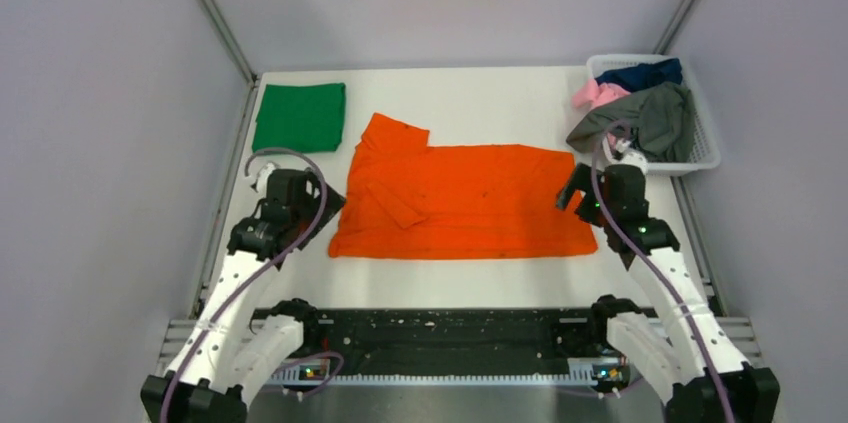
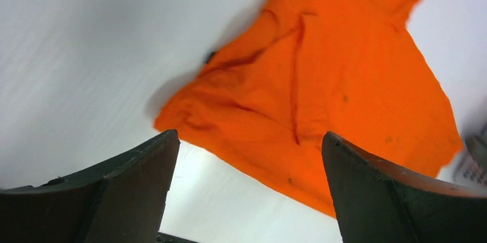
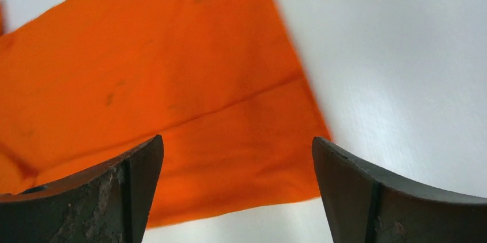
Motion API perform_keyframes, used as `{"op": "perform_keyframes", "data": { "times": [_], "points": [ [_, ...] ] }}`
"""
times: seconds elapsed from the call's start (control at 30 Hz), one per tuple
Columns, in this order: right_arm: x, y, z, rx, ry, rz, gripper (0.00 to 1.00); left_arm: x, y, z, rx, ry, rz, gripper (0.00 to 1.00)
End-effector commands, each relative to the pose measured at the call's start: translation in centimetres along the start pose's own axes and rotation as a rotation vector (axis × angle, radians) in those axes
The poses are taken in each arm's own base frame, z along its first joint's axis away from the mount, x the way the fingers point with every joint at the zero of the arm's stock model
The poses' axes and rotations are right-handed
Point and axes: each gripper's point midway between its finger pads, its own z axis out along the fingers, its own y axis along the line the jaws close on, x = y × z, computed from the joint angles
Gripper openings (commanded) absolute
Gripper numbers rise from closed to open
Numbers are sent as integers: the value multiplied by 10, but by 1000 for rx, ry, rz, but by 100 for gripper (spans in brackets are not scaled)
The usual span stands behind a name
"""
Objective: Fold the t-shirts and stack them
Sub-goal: Fold the flattened tshirt in 1/3 of the way
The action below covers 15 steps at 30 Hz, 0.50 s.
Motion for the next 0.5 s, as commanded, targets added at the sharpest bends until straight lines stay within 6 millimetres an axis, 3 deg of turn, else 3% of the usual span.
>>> {"op": "perform_keyframes", "data": {
  "times": [0.0,0.1,0.23,0.33,0.47],
  "points": [
    [4,122,-28,-497,-49,-334,99,33,-65,6,259,114,144,99],
    [37,194,-45,-719,-99,-606,99,60,-75,26,247,201,189,99],
    [74,271,-50,-895,-185,-895,99,74,-48,56,114,230,185,99],
    [106,314,-36,-956,-175,-1053,99,76,-15,73,1,192,174,99],
    [152,351,-22,-976,-121,-1182,99,85,23,89,-100,202,126,99]
  ]
}}
